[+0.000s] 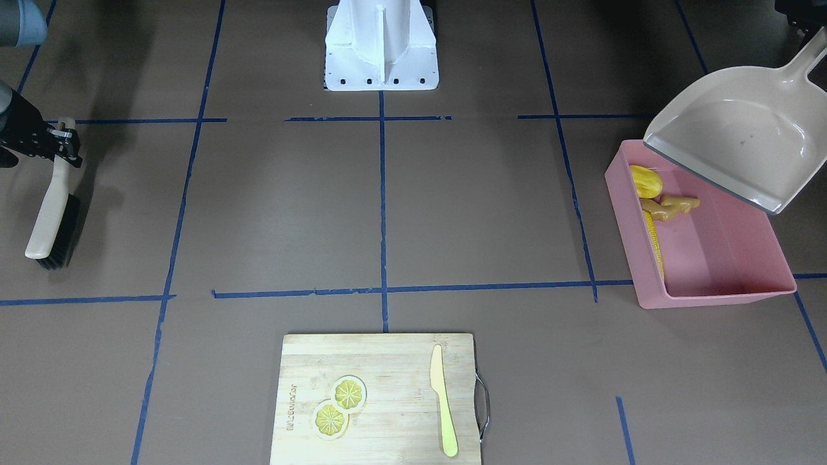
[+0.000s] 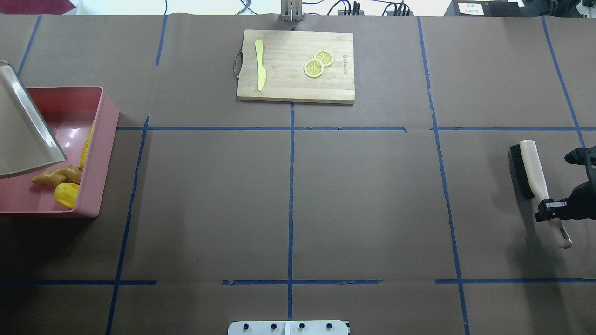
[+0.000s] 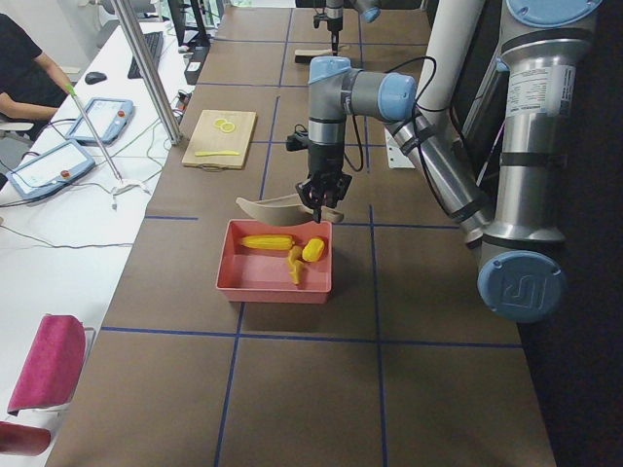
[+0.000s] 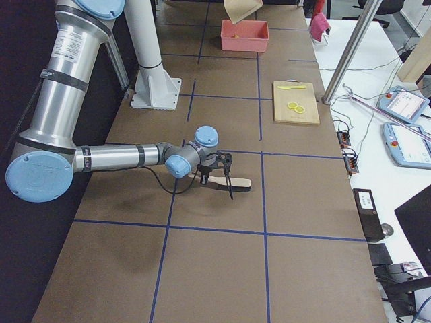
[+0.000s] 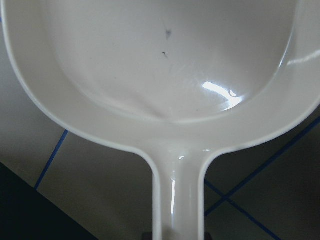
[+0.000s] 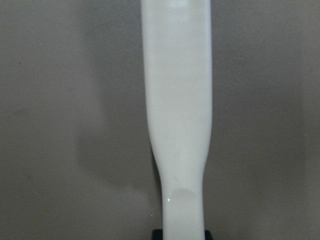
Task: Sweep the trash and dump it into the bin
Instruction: 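Raise the emptied dustpan with the left gripper away from the bin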
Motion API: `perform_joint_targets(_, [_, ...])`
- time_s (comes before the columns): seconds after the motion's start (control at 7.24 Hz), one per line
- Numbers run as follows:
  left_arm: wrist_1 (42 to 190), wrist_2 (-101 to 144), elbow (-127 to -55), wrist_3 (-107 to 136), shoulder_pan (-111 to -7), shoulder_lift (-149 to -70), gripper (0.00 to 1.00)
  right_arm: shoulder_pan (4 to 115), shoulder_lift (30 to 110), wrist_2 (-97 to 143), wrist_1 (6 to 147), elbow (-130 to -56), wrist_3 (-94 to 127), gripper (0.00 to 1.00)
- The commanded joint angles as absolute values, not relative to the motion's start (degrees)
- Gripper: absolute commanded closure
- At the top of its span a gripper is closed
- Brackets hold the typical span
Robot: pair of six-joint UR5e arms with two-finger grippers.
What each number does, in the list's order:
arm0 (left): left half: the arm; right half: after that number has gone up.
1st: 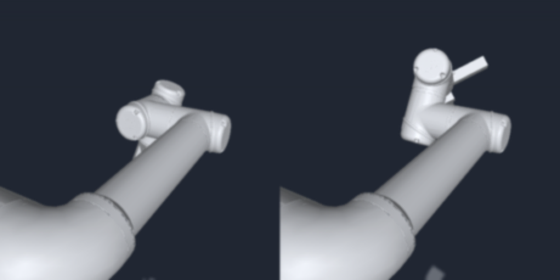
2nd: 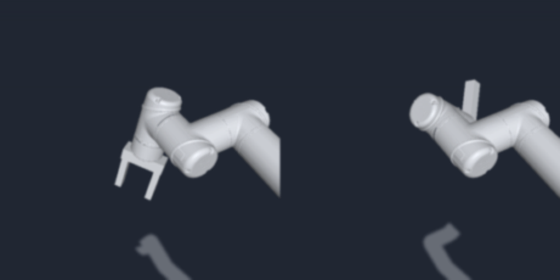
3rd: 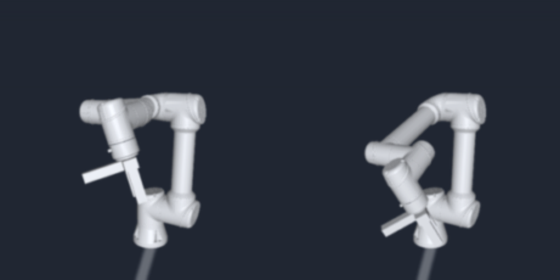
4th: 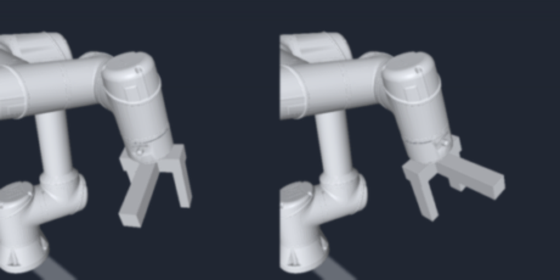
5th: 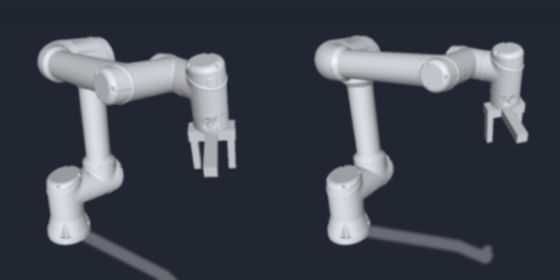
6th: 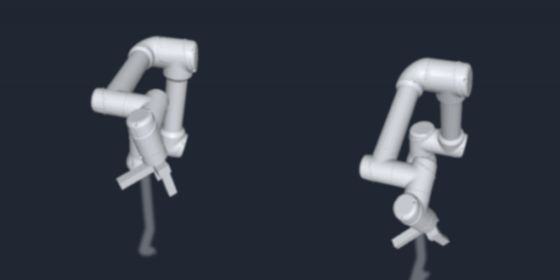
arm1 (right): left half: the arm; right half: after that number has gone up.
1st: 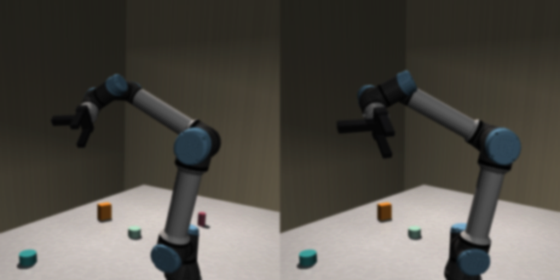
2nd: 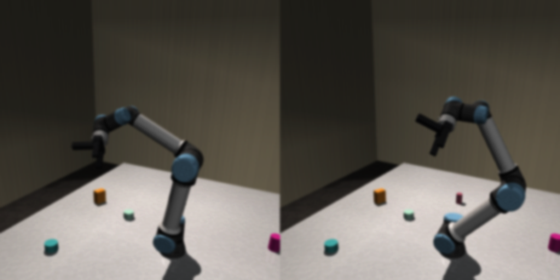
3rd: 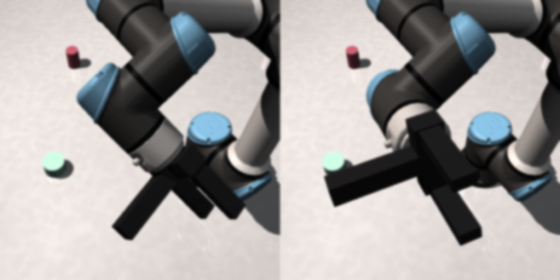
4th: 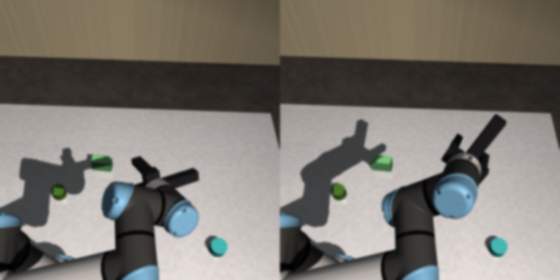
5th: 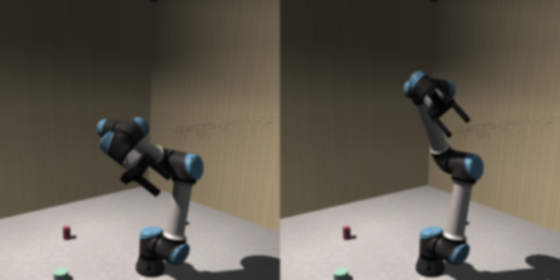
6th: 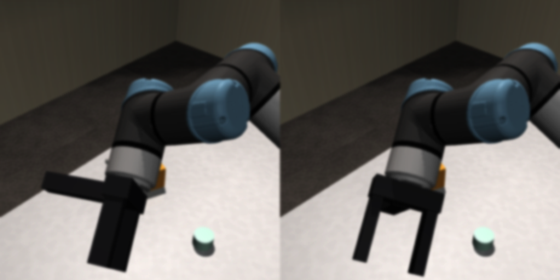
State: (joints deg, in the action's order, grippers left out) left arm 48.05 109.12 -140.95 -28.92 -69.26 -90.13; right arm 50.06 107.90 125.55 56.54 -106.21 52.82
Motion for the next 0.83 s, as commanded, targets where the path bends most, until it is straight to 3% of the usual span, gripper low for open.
perform_joint_targets(0.0, [48.08, 109.51, -140.98, -28.83, -69.17, -90.18, 1.00, 50.01, 107.93, 125.95, 56.60, -106.00, 52.82, 0.65])
perform_joint_targets(0.14, [48.34, 110.12, -140.98, -28.92, -69.17, -90.26, 1.00, 50.01, 107.76, 126.21, 56.60, -105.91, 52.82, 0.52])
perform_joint_targets(0.28, [48.34, 111.43, -141.24, -28.74, -69.26, -92.96, 1.00, 49.92, 107.67, 126.04, 56.51, -106.00, 53.26, 0.01])
perform_joint_targets(0.69, [48.95, 114.26, -140.45, -28.83, -68.73, -97.47, 1.00, 50.18, 107.67, 125.86, 56.34, -106.70, 53.00, 0.00])
